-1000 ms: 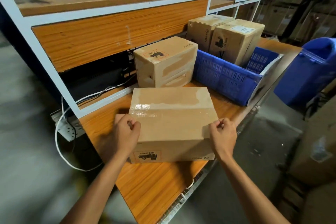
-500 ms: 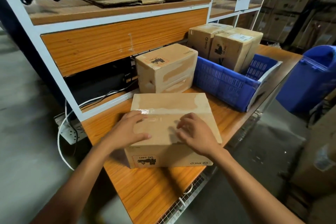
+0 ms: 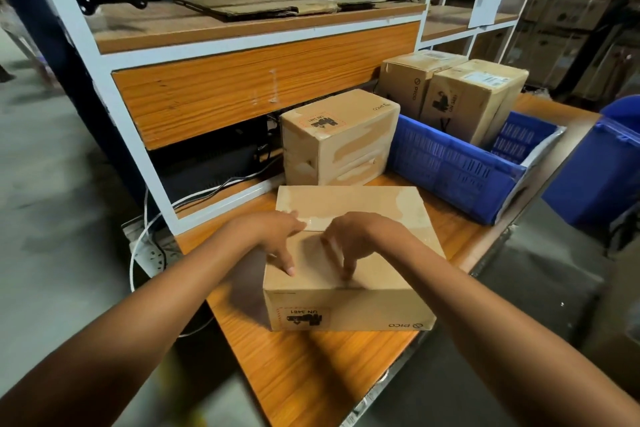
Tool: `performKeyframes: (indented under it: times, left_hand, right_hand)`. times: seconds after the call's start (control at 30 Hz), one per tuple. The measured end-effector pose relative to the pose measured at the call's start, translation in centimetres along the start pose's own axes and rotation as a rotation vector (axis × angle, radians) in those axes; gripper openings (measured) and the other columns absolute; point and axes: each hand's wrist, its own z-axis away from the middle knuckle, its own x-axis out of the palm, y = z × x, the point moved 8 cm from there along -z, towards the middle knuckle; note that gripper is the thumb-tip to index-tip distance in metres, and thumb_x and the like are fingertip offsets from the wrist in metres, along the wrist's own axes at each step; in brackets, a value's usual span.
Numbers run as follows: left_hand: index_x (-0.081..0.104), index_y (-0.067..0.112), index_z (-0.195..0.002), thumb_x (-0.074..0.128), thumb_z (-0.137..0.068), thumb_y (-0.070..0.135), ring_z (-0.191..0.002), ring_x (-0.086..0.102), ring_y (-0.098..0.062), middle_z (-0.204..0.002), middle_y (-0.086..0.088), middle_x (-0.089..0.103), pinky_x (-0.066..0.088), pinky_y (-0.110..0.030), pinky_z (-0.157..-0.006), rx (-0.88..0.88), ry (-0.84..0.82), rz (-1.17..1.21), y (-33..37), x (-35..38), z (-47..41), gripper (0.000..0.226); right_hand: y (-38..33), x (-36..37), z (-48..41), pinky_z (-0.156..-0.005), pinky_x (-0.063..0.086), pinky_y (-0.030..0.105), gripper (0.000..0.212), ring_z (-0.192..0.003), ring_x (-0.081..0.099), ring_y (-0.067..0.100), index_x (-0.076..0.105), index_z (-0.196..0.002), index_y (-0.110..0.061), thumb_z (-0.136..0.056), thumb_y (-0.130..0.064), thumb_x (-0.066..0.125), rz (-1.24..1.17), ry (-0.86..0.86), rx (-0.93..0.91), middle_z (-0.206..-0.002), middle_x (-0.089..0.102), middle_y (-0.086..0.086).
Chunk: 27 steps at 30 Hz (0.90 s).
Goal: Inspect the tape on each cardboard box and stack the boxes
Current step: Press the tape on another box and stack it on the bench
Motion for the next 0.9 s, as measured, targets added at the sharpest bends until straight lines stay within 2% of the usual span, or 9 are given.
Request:
performKeyframes:
  times: [0.1, 0.17, 0.27, 0.37, 0.43, 0.53, 0.67, 0.77, 0.9]
  left_hand:
    - [0.040, 0.020, -0.149, 0.085, -0.072, 0.045, -0.131, 0.047, -0.025, -0.154, -0.002, 0.040, 0.044, -0.038, -0.102, 0.004, 0.010, -0.046, 0.4, -0.6, -0.6, 0.093]
    - [0.040, 0.021, -0.148, 0.086, -0.068, 0.049, -0.127, 0.049, -0.024, -0.150, -0.002, 0.045, 0.045, -0.035, -0.099, 0.014, 0.061, 0.005, 0.2, -1.5, -1.1, 0.096]
    - [0.014, 0.022, -0.160, 0.084, -0.066, 0.058, -0.149, 0.024, -0.030, -0.167, -0.007, 0.012, 0.031, -0.043, -0.118, 0.024, 0.172, 0.028, -0.2, -2.5, -2.0, 0.122]
    - [-0.001, 0.022, -0.160, 0.078, -0.072, 0.063, -0.154, 0.001, -0.027, -0.168, -0.005, -0.008, 0.014, -0.043, -0.124, -0.007, 0.098, -0.018, -0.6, -1.1, -3.0, 0.125]
    - [-0.001, 0.023, -0.160, 0.076, -0.072, 0.065, -0.154, -0.002, -0.025, -0.168, -0.004, -0.009, 0.012, -0.046, -0.124, -0.021, 0.100, -0.031, -0.9, -0.7, -3.4, 0.124]
    - [-0.001, 0.025, -0.160, 0.074, -0.072, 0.068, -0.154, -0.003, -0.025, -0.168, -0.003, -0.008, 0.010, -0.050, -0.124, -0.012, 0.101, -0.046, -1.2, -0.7, -3.6, 0.123]
    - [0.007, 0.025, -0.160, 0.070, -0.068, 0.076, -0.154, 0.003, -0.027, -0.168, -0.006, -0.001, 0.017, -0.049, -0.123, 0.034, 0.170, 0.008, 0.4, -2.3, -4.5, 0.123]
    - [0.006, 0.027, -0.160, 0.075, -0.063, 0.076, -0.154, 0.003, -0.028, -0.168, -0.005, -0.002, 0.021, -0.051, -0.122, 0.097, 0.213, 0.069, 3.3, -2.6, -6.1, 0.128]
    - [0.000, 0.028, -0.160, 0.079, -0.066, 0.067, -0.154, -0.008, -0.029, -0.167, -0.005, -0.012, 0.016, -0.054, -0.123, 0.092, 0.185, 0.038, 4.8, -2.3, -7.8, 0.129]
  right_hand:
    - [0.2, -1.6, -0.5, -0.095, 0.052, 0.039, 0.061, -0.113, 0.059, 0.023, 0.065, -0.130, -0.020, -0.074, -0.031, 0.088, -0.008, 0.074, 0.011, -0.122, 0.067, 0.000]
    - [1.0, -3.5, -0.7, -0.096, 0.051, 0.036, 0.059, -0.115, 0.060, 0.023, 0.066, -0.129, -0.020, -0.075, -0.030, 0.088, -0.083, 0.136, 0.037, -0.124, 0.068, 0.000]
    - [1.5, -4.6, -1.1, -0.108, 0.040, 0.038, 0.089, -0.135, 0.045, 0.025, 0.044, -0.150, -0.022, -0.074, -0.035, 0.088, -0.073, 0.115, 0.047, -0.147, 0.051, 0.001]
    - [1.0, -2.8, -1.7, -0.107, 0.038, 0.038, 0.099, -0.138, 0.038, 0.028, 0.028, -0.157, -0.022, -0.078, -0.038, 0.084, 0.016, -0.025, 0.056, -0.153, 0.037, 0.006]
    - [1.1, -2.6, -2.0, -0.106, 0.039, 0.038, 0.101, -0.137, 0.037, 0.029, 0.023, -0.158, -0.020, -0.079, -0.037, 0.084, 0.019, -0.037, 0.062, -0.153, 0.035, 0.008]
    - [1.2, -2.6, -2.2, -0.106, 0.038, 0.036, 0.099, -0.137, 0.039, 0.027, 0.027, -0.157, -0.020, -0.079, -0.037, 0.084, -0.003, -0.023, 0.035, -0.152, 0.038, 0.007]
    - [2.6, -3.0, -2.2, -0.112, 0.034, 0.037, 0.089, -0.139, 0.040, 0.024, 0.036, -0.154, -0.028, -0.079, -0.038, 0.084, 0.004, -0.060, 0.009, -0.150, 0.045, -0.001]
    - [6.4, -2.8, -1.9, -0.113, 0.037, 0.042, 0.099, -0.139, 0.040, 0.026, 0.030, -0.156, -0.027, -0.075, -0.035, 0.087, -0.024, -0.074, 0.134, -0.151, 0.043, 0.000]
    - [8.6, -1.4, -1.7, -0.108, 0.043, 0.047, 0.119, -0.137, 0.042, 0.034, 0.017, -0.159, -0.028, -0.067, -0.031, 0.093, -0.068, -0.034, 0.263, -0.155, 0.032, 0.007]
